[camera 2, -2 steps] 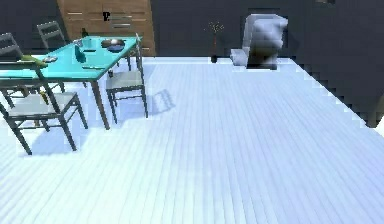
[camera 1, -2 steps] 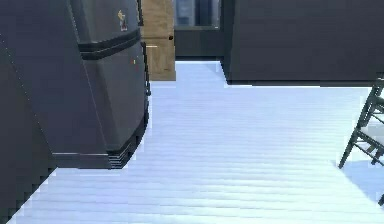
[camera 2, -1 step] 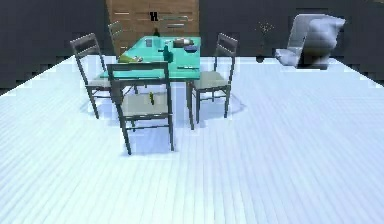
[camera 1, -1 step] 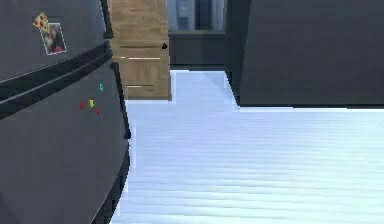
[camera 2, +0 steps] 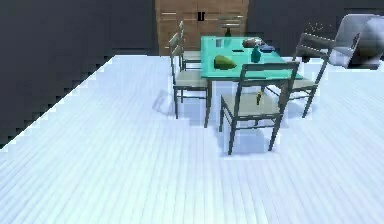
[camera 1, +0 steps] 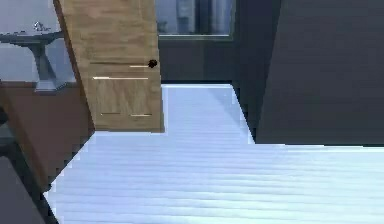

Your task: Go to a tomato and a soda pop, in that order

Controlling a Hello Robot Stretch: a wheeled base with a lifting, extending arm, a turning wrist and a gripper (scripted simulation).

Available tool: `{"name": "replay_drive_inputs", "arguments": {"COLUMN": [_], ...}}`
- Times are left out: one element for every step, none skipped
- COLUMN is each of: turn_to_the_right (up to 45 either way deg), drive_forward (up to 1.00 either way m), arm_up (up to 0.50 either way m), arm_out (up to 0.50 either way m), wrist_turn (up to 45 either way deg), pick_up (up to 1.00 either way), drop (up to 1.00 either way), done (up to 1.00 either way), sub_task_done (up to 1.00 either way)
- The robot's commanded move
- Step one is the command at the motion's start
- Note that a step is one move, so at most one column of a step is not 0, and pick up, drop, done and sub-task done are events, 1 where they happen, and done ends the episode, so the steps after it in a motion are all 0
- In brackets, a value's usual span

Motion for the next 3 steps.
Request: {"name": "replay_drive_inputs", "arguments": {"turn_to_the_right": [0.0, -42.0, 0.0], "drive_forward": [0.85, 0.0, 0.95], "arm_up": [0.0, 0.0, 0.0], "arm_out": [0.0, 0.0, 0.0], "wrist_turn": [0.0, 0.0, 0.0], "pick_up": [0.0, 0.0, 0.0], "drop": [0.0, 0.0, 0.0], "done": [0.0, 0.0, 0.0], "sub_task_done": [0.0, 0.0, 0.0]}}
